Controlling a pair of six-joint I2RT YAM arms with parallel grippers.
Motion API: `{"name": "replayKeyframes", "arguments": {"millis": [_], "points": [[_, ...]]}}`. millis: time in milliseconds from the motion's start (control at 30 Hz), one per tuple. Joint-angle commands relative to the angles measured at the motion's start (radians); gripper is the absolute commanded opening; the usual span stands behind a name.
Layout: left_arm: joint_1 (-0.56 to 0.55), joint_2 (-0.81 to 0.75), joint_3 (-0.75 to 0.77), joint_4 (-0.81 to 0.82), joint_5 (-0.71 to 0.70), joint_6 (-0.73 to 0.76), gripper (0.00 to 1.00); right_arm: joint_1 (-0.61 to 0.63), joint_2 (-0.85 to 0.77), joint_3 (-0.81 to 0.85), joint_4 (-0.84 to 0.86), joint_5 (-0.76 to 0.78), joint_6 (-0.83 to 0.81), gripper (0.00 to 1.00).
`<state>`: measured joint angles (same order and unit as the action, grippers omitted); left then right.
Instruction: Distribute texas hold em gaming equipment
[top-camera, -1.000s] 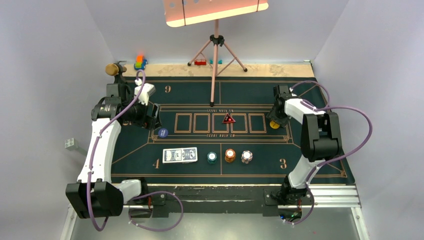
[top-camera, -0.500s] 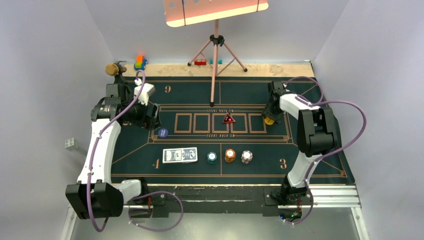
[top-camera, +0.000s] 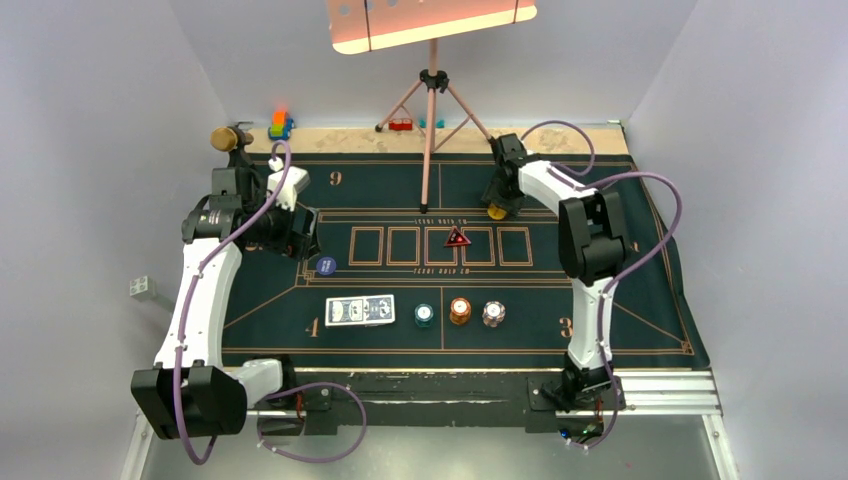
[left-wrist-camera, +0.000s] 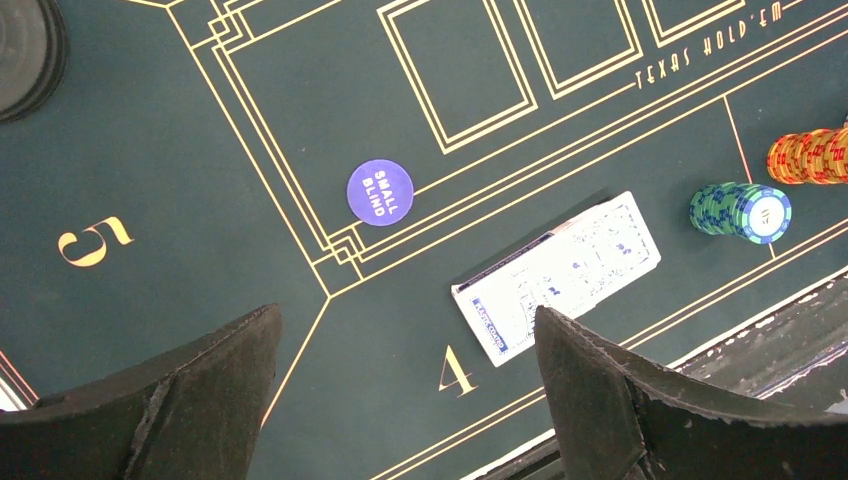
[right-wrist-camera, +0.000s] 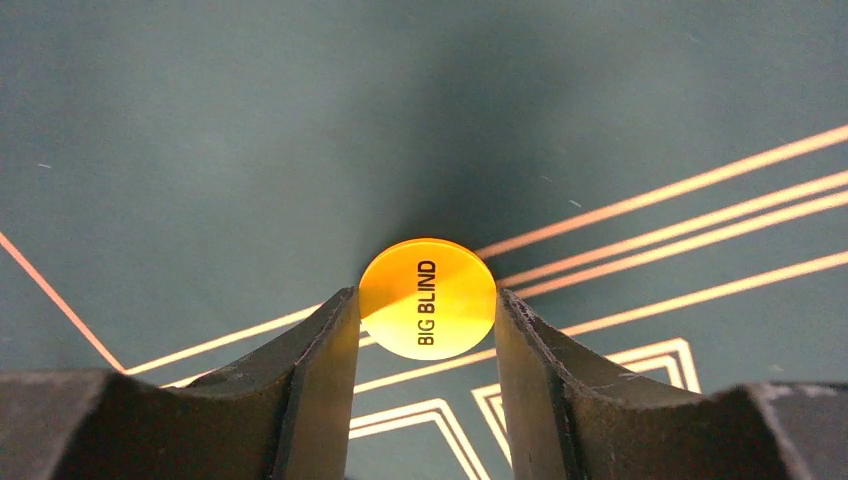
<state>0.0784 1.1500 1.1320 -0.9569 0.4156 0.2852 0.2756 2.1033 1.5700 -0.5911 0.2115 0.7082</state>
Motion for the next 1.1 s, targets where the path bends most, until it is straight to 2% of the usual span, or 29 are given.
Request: {"name": "replayKeyframes", "arguments": {"millis": [0,133,300,367,500,600,700,833,967,1067], "points": [[0.007,-0.014,-0.01,0.034,-0.01,0.024,1.0,0.017,0.083,0.145,0.004,-0.062,0.03,0.49],[0.007,0.001,-0.014,0.048,-0.014,0.007,1.0,0.02,0.151,0.265,-0.002,-0.084,0.022,0.52],[0.007,0.005,-0.014,0.044,-0.001,0.002,1.0,0.034,0.165,0.286,0.05,-0.122,0.002,0.55],[0.007,0.004,-0.015,0.042,0.0,0.002,1.0,0.038,0.157,0.286,0.056,-0.124,-0.011,0.62],[0.006,0.001,-0.015,0.036,0.004,-0.002,1.0,0.04,0.102,0.264,0.059,-0.104,-0.041,0.82],[0.006,-0.007,-0.017,0.034,0.005,-0.006,1.0,0.042,0.039,0.23,0.055,-0.082,-0.068,0.9],[0.007,-0.015,-0.015,0.027,0.005,-0.007,1.0,0.06,-0.068,0.146,0.071,-0.062,-0.095,0.9],[0.007,-0.023,-0.014,0.022,0.004,-0.008,1.0,0.146,-0.197,-0.025,0.133,0.002,-0.146,0.9],[0.007,-0.024,-0.011,0.016,0.007,-0.009,1.0,0.282,-0.203,-0.109,0.152,0.094,-0.195,0.91],[0.006,-0.025,-0.006,0.008,0.008,-0.01,1.0,0.346,-0.163,-0.108,0.16,0.11,-0.212,0.92]]}}
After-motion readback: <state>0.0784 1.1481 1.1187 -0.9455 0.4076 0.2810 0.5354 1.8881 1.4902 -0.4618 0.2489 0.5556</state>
